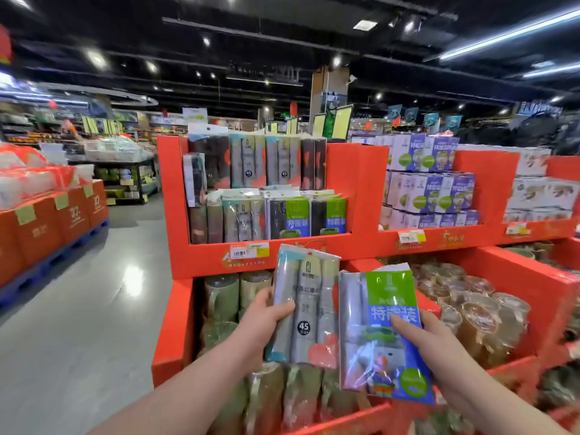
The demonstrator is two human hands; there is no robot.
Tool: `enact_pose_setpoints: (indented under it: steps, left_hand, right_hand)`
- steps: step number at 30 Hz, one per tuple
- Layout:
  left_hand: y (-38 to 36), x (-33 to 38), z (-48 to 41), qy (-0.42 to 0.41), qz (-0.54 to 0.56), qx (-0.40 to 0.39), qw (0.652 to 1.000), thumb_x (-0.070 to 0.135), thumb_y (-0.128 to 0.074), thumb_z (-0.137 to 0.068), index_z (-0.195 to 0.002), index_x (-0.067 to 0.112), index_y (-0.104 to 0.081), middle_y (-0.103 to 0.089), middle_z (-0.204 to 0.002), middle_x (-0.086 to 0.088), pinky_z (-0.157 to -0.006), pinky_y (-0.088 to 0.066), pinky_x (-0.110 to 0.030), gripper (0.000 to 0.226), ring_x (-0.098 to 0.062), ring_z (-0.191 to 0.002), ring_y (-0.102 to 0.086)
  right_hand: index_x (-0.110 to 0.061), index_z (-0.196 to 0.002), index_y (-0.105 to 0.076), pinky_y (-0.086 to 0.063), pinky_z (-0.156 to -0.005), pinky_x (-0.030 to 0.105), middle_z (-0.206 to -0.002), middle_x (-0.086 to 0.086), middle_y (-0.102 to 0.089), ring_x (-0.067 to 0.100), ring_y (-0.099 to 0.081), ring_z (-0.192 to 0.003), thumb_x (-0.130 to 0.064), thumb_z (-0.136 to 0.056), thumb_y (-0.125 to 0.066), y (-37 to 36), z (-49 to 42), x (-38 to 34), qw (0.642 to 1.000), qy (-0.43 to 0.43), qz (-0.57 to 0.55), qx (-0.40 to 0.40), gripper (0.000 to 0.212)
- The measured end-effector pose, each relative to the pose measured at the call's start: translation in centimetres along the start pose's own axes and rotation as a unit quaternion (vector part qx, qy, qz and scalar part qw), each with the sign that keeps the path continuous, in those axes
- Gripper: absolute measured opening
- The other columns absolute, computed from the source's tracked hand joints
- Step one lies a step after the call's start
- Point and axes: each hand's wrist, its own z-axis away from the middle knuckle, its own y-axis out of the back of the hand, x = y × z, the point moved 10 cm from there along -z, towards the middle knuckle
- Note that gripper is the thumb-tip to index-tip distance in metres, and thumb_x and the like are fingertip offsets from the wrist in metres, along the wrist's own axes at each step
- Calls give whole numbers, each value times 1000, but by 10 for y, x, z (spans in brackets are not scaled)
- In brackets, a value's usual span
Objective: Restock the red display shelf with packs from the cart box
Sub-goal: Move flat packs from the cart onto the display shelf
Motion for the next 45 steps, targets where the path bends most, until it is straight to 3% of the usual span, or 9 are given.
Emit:
enact_pose_setpoints:
  steps: [4, 7, 11, 22, 26, 30, 35, 40, 45]
  left_hand:
    - [38, 39, -51, -41, -10, 31, 999, 11, -60, -91, -120, 17, -49, -67, -108, -14, -83, -55, -53, 31, -33, -93, -68]
    - [58, 67, -78, -80, -17, 56, 995, 9, -59, -92, -121, 14, -49, -67, -106, -11, -77, -56, -44, 31, -27, -89, -68]
    - [83, 100, -107, -132, -39, 113, 984, 6, -63, -89, -133, 11, -42, -61, -118, -10, -94, -50, -44, 49, -26, -104, -62]
    - [94, 152, -166, -169, -3, 181, 969, -5, -54, -91, -122, 13, -46, -64, -98, -6, -55, -54, -29, 36, -18, -78, -65]
    - [92, 159, -181, -184, -3, 189, 964, -2, -55, -92, -118, 19, -49, -66, -106, -9, -72, -56, -42, 35, -27, -89, -67]
    - [94, 157, -188, -189, -13, 200, 961, -1, -56, -91, -120, 18, -52, -68, -107, -9, -70, -56, -40, 35, -25, -89, -68]
    - [105, 143, -192, -180, -51, 218, 958, -3, -60, -87, -123, 22, -58, -69, -113, -9, -84, -55, -47, 43, -28, -99, -67]
    - [116, 150, -184, -162, -238, 316, 904, 4, -67, -81, -125, 19, -57, -67, -115, -3, -92, -49, -35, 48, -20, -100, -62]
    - [106, 153, -173, -137, -398, 358, 834, 14, -64, -87, -140, 22, -38, -54, -135, -5, -89, -43, -35, 60, -27, -116, -55]
  right_hand:
    - [-3, -107, -61, -58, -62, 38, -91, 18, -74, 30, -71, -71, -8, -90, -58, -49, -47, -16, 998, 27, -13, -52, 17]
    - [-5, -100, -62, -58, -57, 34, -87, 15, -75, 27, -71, -68, -7, -91, -57, -70, -69, -20, 997, 34, -23, -70, 11]
    - [-2, -113, -59, -58, -74, 44, -100, 18, -73, 36, -70, -86, -11, -88, -61, -88, -103, -18, 995, 27, -28, -92, 27]
    - [-5, -103, -57, -58, -70, 43, -94, 15, -73, 27, -71, -74, -8, -89, -60, -105, -194, -59, 989, 63, -31, -132, 15]
    - [-6, -99, -60, -56, -70, 41, -91, 14, -74, 25, -70, -71, -7, -89, -59, -106, -213, -69, 986, 74, -31, -150, 11]
    - [-1, -112, -59, -59, -68, 40, -102, 18, -72, 33, -70, -85, -9, -90, -58, -111, -231, -69, 981, 63, -47, -178, 23]
    - [-3, -116, -58, -60, -68, 38, -104, 17, -72, 36, -70, -90, -11, -91, -58, -128, -250, -74, 977, 68, -46, -195, 26]
    - [-2, -119, -55, -55, -84, 51, -107, 17, -71, 36, -69, -95, -12, -90, -61, -151, -269, -85, 978, 77, -42, -188, 32]
    - [-1, -119, -55, -58, -76, 47, -108, 20, -69, 37, -68, -92, -11, -90, -61, -166, -279, -92, 977, 80, -34, -194, 31]
